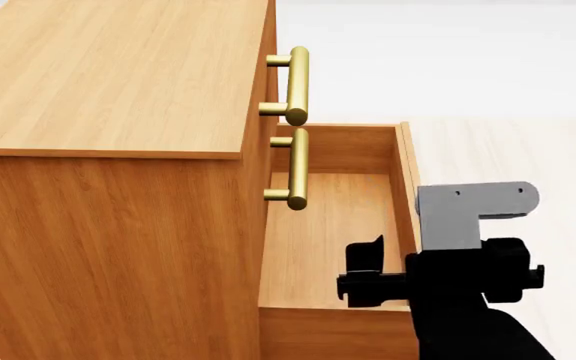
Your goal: Put the bowl in the bottom drawer of the cabinet and close it.
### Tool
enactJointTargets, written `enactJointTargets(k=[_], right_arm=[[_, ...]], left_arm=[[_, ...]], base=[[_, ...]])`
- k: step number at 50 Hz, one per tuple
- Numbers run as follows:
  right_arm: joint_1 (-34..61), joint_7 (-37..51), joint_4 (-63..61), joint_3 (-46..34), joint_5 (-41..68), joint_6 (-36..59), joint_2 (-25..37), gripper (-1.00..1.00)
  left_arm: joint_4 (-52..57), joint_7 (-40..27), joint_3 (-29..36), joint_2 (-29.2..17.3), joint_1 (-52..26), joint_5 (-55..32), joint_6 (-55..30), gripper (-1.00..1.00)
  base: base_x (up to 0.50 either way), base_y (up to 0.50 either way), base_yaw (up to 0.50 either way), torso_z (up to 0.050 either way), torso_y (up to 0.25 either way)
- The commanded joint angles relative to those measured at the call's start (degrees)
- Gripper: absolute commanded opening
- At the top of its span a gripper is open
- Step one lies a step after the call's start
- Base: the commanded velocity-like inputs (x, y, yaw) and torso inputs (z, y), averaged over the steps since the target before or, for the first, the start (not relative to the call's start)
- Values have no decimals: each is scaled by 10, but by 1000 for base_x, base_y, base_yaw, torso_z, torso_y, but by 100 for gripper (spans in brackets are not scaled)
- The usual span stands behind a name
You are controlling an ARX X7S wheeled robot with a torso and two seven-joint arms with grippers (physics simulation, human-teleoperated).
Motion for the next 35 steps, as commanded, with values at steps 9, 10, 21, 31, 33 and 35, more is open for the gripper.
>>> enactJointTargets(k=[9,10,21,31,33,35], right_arm=[[18,-4,56,12,14,21,-6,100],[20,-4,58,13,15,21,-6,100],[47,5,123,28,11,8,-15,100],[61,4,177,35,8,-18,-15,100],[64,5,188,34,5,-26,-14,100],[65,4,193,34,5,-29,-13,100]], left_arm=[[-3,-3,4,-3,-1,-1,4,100],[-2,-4,4,-3,-1,-2,4,100],[-1,-6,5,-6,0,-4,5,100],[-1,-8,6,-8,1,-5,6,100],[-2,-8,7,-8,0,-4,6,100],[1,-10,7,-9,1,-4,4,100]], base=[[0,0,0,0,0],[0,0,0,0,0],[0,0,0,0,0],[0,0,0,0,0],[0,0,0,0,0],[0,0,0,0,0]])
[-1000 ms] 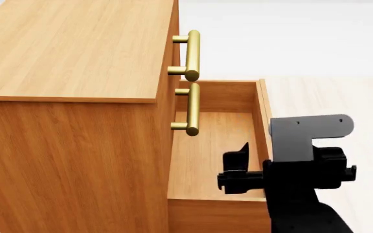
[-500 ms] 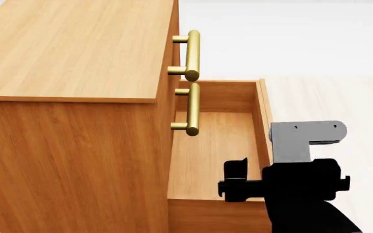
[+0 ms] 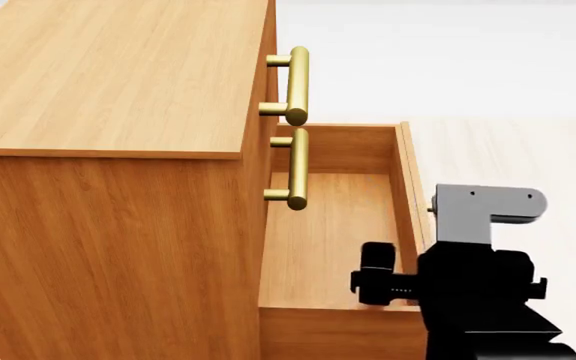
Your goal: Put the bowl in the bottom drawer of the cabinet and close it.
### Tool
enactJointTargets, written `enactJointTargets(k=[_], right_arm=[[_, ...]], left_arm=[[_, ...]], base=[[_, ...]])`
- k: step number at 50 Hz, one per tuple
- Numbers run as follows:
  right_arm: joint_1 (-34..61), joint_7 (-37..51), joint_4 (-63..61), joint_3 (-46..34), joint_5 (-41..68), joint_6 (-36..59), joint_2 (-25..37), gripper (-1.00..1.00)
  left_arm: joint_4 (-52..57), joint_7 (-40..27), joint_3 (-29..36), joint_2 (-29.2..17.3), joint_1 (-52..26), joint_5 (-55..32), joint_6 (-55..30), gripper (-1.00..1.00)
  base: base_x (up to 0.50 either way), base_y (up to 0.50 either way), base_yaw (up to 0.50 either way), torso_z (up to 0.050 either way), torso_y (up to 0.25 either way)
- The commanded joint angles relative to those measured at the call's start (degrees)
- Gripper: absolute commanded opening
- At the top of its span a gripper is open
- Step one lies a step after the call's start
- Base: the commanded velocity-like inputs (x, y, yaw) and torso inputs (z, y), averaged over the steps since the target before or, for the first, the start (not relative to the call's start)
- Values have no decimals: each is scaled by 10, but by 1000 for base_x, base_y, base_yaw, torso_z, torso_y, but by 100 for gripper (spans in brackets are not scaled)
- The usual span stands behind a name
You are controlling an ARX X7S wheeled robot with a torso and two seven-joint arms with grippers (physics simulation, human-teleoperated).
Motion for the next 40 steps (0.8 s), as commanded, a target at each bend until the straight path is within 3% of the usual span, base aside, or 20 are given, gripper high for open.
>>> enactJointTargets(k=[1,40], right_arm=[[16,1,60,6,-6,-28,2,100],[-9,13,66,22,-10,-67,28,100]], left_arm=[[0,-3,2,-2,-1,0,-1,100],[17,-13,6,-13,16,-4,4,100]], base=[[0,0,0,0,0],[0,0,0,0,0]])
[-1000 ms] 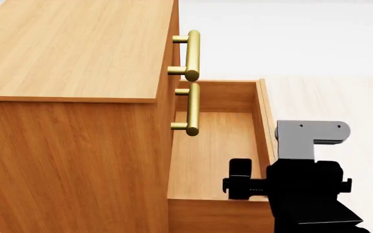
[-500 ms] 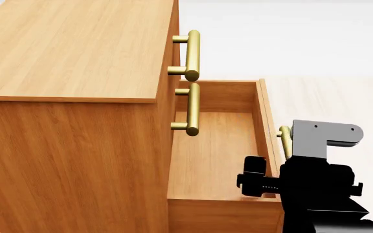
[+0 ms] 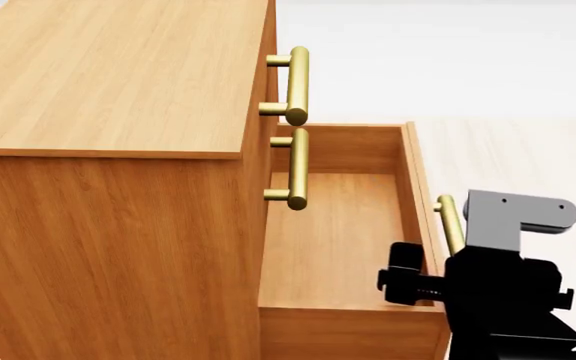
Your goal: Put the bowl in the bottom drawer of the cabinet and close it.
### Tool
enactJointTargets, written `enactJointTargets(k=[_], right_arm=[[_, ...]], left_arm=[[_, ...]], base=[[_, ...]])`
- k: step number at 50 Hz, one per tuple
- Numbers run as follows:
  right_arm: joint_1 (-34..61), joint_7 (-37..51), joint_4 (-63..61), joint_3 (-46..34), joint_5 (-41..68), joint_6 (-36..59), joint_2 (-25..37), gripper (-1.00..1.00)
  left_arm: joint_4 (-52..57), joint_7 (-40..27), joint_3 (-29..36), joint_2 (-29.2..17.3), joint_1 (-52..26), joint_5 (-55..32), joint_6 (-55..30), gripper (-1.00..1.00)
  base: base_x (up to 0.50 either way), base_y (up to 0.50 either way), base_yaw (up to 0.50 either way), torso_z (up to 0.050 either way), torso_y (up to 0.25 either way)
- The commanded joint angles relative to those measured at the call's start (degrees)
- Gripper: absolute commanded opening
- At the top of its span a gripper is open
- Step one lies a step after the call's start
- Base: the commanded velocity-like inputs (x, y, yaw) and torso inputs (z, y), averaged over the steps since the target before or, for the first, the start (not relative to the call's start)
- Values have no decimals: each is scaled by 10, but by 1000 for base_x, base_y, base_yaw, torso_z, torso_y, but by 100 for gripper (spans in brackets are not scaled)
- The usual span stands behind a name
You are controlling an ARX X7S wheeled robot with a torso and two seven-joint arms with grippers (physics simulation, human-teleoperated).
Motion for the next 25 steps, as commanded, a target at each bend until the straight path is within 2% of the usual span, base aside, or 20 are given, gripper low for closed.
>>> enactJointTargets(k=[1,25], right_arm=[[-8,7,11,6,-15,-12,9,100],[0,11,65,15,-23,-53,23,100]], left_arm=[[1,-2,1,-2,2,-1,2,100],[-5,-7,7,-4,-8,-2,-1,100]], base=[[0,0,0,0,0],[0,0,0,0,0]])
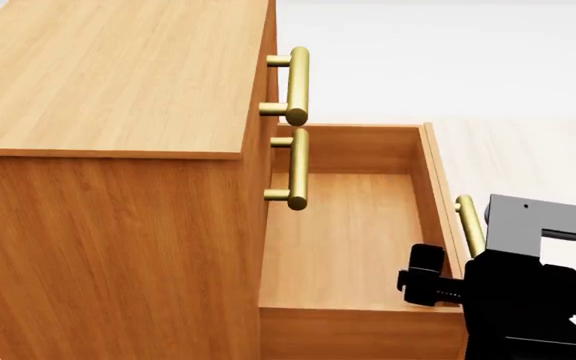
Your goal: Put the bowl in the bottom drawer of the cabinet and close it.
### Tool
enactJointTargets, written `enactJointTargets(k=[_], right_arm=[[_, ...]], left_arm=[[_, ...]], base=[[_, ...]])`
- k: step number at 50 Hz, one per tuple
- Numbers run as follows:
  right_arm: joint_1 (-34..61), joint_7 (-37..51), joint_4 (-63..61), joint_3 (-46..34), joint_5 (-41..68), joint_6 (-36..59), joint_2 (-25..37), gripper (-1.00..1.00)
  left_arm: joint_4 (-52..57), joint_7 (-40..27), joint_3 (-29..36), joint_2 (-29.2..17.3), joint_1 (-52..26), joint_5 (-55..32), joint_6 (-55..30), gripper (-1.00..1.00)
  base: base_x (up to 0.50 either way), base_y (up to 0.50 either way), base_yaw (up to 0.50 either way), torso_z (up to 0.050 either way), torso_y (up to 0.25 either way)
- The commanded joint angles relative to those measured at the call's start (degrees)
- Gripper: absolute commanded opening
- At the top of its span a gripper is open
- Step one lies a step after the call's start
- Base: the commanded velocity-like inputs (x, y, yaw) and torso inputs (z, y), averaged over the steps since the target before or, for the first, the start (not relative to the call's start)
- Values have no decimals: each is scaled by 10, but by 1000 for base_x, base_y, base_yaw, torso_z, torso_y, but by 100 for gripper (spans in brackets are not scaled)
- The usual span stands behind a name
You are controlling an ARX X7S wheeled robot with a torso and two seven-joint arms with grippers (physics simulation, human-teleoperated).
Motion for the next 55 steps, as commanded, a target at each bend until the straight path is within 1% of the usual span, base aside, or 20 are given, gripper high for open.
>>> enactJointTargets(k=[1,37,39,40,48,55], right_arm=[[0,7,26,7,-21,-15,9,100],[2,21,43,29,-18,-30,26,100],[-3,17,22,36,-10,-30,26,100],[-8,15,-10,41,-1,-22,26,100],[-28,11,-139,37,16,5,38,100],[-33,12,-213,45,33,30,48,100]], left_arm=[[-2,-2,2,-1,-3,-1,0,100],[1,-8,6,-8,-2,-5,3,100],[0,-8,7,-8,-2,-5,3,100],[1,-9,7,-8,-2,-5,3,100],[-1,-10,8,-9,-3,-6,5,100],[-4,-10,10,-10,-5,-6,5,100]], base=[[0,0,0,0,0],[1,0,0,-1,0],[0,0,0,0,0],[0,0,0,0,0],[0,0,0,0,0],[0,0,0,0,0]])
